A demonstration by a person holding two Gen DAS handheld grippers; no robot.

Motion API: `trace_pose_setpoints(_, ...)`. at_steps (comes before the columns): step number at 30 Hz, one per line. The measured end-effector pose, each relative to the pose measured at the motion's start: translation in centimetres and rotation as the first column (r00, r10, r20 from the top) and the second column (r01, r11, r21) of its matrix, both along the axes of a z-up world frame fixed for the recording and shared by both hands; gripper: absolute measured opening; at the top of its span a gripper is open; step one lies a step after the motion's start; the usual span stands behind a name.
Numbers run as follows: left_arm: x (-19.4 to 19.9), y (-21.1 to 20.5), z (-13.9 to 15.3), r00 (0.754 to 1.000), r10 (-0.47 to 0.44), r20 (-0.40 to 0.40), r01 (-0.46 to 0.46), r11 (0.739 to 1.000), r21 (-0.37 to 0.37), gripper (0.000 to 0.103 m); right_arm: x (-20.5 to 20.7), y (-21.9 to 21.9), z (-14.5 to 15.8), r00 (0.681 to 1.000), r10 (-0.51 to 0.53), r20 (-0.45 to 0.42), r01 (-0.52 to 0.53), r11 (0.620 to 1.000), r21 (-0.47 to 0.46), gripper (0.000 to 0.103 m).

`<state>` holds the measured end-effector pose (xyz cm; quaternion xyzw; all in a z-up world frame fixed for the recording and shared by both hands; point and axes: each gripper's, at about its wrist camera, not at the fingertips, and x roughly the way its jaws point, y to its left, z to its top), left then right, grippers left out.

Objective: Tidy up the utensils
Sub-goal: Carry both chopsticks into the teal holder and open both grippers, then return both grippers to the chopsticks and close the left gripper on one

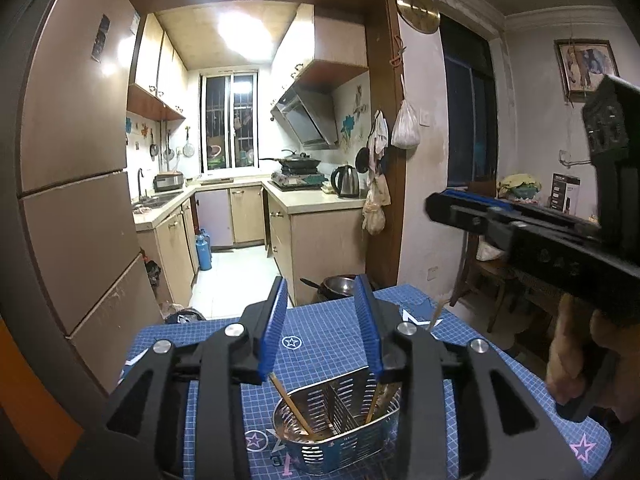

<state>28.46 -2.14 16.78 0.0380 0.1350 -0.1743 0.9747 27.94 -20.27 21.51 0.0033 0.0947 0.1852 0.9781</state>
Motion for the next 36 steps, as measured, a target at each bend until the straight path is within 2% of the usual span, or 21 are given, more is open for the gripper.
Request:
trace_pose_setpoints(4,-4.3,1.1,1.8,0.998,-0.014,0.068,0.014,1.000,0.011,0.033,-7.8,-0.9,1.7,0.996,0.040,0.080,-0.039,0.999,-0.023,0.030)
trace_pose_setpoints(5,-6.3,1.8,2.1,0.996,-0.022,0.092,0.020,1.000,0.015,0.033,-10.6,-1.2,1.5,0.994,0.045,0.102,-0.042,0.998,-0.037,0.032)
trace_pose_setpoints(7,-10.7,3.7,1.8,0.989,-0.020,0.143,0.017,1.000,0.024,0.041,-15.4,-2.0,0.3,0.990,0.051,0.133,-0.044,0.998,-0.053,0.036)
trace_pose_setpoints(8,-12.2,4.6,1.4,0.988,-0.018,0.155,0.014,0.999,0.028,0.045,-18.1,-2.4,-1.0,0.989,0.043,0.145,-0.034,0.997,-0.066,0.037)
trace_pose_setpoints(10,-15.2,6.4,-0.5,0.988,-0.007,0.157,0.000,0.999,0.043,0.046,-22.3,-3.2,-4.1,0.989,0.028,0.145,-0.017,0.997,-0.073,0.037)
trace_pose_setpoints(12,-17.9,8.5,-3.9,0.993,0.017,0.114,-0.023,0.998,0.059,0.046,-26.3,-3.9,-8.8,0.994,-0.004,0.105,0.013,0.996,-0.083,0.037)
trace_pose_setpoints(14,-19.4,9.9,-8.4,0.999,0.041,0.017,-0.042,0.996,0.075,0.046,-28.5,-4.6,-12.5,0.997,-0.053,0.054,0.057,0.995,-0.082,0.037)
trace_pose_setpoints(16,-20.1,10.4,-12.3,0.995,0.056,-0.082,-0.049,0.995,0.082,0.046,-30.2,-5.3,-16.8,0.995,-0.098,-0.029,0.095,0.993,-0.067,0.037)
trace_pose_setpoints(18,-20.6,10.2,-16.4,0.981,0.048,-0.189,-0.031,0.995,0.094,0.046,-31.3,-5.7,-20.2,0.985,-0.144,-0.094,0.138,0.988,-0.065,0.037)
trace_pose_setpoints(19,-21.0,9.8,-18.4,0.971,0.041,-0.236,-0.019,0.995,0.095,0.046,-31.7,-5.8,-21.4,0.980,-0.159,-0.117,0.151,0.986,-0.072,0.037)
trace_pose_setpoints(21,-21.2,9.6,-20.4,0.958,0.043,-0.285,-0.018,0.996,0.090,0.046,-31.9,-5.9,-23.2,0.971,-0.179,-0.162,0.168,0.983,-0.078,0.037)
trace_pose_setpoints(23,-21.3,9.5,-21.6,0.946,0.045,-0.321,-0.023,0.997,0.071,0.046,-32.1,-6.0,-24.6,0.962,-0.186,-0.198,0.174,0.982,-0.079,0.037)
trace_pose_setpoints(28,-21.8,9.5,-24.1,0.920,0.052,-0.388,-0.016,0.995,0.095,0.046,-32.2,-5.9,-26.4,0.952,-0.189,-0.240,0.174,0.981,-0.086,0.037)
trace_pose_setpoints(31,-21.7,8.9,-25.4,0.907,0.068,-0.416,-0.022,0.993,0.115,0.040,-31.9,-6.0,-26.6,0.949,-0.191,-0.251,0.177,0.981,-0.078,0.037)
trace_pose_setpoints(36,-21.6,8.3,-25.6,0.908,0.103,-0.406,-0.054,0.990,0.130,0.036,-31.7,-6.0,-26.1,0.952,-0.189,-0.239,0.176,0.982,-0.074,0.037)
